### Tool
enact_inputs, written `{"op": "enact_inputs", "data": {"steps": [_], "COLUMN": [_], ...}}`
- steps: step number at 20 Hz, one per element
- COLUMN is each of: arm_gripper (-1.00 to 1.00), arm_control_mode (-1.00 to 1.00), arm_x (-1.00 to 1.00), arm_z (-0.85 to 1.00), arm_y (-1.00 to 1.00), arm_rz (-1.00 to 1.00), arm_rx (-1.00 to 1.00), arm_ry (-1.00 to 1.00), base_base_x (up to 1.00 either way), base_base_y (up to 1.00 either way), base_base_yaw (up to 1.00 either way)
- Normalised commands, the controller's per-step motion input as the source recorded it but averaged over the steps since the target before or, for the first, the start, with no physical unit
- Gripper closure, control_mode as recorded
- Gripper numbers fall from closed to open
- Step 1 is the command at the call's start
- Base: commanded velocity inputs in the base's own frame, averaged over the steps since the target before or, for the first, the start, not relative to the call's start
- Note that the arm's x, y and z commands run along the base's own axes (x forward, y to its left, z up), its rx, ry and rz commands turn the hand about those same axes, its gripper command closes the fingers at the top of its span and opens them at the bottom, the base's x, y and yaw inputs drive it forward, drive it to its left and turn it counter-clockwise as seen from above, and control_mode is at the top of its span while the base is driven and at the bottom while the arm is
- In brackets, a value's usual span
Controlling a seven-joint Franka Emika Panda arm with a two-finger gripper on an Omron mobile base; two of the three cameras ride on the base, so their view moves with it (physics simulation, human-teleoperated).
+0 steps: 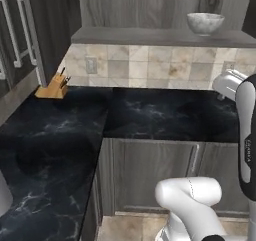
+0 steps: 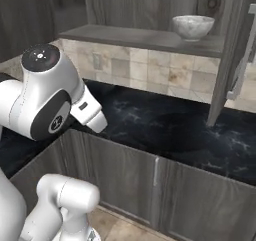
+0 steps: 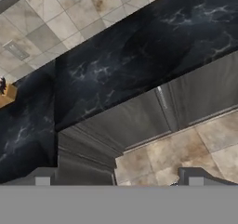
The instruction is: Pick up the bowls from the cabinet and place each bowl in front of a stool on the dining counter.
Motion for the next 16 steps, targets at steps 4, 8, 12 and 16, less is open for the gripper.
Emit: {"op": "enact_inputs", "data": {"steps": [4, 8, 12, 16], "arm_gripper": [-1.00, -1.00, -1.00, -1.00], "arm_control_mode": [1.00, 1.00, 1.00, 1.00], "arm_x": [0.00, 0.00, 0.00, 0.00], "arm_z": [0.00, 0.00, 0.00, 0.00], "arm_y": [0.00, 0.00, 0.00, 0.00], "arm_rz": [0.00, 0.00, 0.00, 0.00], "arm_rx": [0.00, 0.00, 0.00, 0.00], "arm_ry": [0.00, 0.00, 0.00, 0.00], "base_base_x": [0.88, 0.98, 0.60, 0.29], "base_base_y": [0.25, 0.23, 0.00, -0.11], "base_base_yaw": [-0.17, -0.13, -0.14, -0.16]}}
